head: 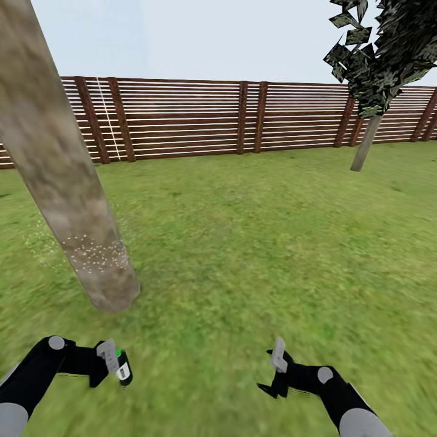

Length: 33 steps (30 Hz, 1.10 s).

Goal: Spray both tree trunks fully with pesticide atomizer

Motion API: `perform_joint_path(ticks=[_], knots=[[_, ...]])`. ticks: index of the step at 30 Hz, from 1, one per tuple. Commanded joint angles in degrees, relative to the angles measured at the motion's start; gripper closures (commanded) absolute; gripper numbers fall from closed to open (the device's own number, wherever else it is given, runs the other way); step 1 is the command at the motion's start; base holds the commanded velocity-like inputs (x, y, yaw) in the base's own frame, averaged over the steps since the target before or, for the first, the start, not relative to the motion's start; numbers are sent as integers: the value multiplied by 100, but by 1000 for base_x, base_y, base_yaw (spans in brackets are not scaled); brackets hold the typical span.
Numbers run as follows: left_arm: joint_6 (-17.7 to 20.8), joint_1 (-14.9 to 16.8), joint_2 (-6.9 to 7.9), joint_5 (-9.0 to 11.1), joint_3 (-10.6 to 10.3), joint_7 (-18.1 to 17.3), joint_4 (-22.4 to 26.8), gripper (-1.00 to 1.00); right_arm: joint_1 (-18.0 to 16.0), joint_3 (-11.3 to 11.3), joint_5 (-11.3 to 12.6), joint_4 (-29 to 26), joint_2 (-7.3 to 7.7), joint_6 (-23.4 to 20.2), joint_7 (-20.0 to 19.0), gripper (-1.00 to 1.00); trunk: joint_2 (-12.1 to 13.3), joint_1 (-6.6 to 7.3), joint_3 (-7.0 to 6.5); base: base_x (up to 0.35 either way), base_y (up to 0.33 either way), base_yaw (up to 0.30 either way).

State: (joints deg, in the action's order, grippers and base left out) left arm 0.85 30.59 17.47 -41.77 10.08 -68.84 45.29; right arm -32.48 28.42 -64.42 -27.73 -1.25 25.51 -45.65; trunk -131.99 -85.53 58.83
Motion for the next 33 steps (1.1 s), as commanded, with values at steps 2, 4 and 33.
perform_joint_path(ticks=[2,4,33], knots=[[5,59,-16,-38,17,-95,-13,100,-71,7,-44,-74,-74,23,-96,-100,-2,1,5,0,0,0],[7,72,-69,-41,-26,-160,-19,100,-136,-56,-39,-138,-139,17,-160,-100,-2,1,5,0,0,0],[396,201,-1541,-650,-1600,42,72,100,-514,-1838,630,-734,-875,-820,-1132,100,-2,1,5,0,0,0]])
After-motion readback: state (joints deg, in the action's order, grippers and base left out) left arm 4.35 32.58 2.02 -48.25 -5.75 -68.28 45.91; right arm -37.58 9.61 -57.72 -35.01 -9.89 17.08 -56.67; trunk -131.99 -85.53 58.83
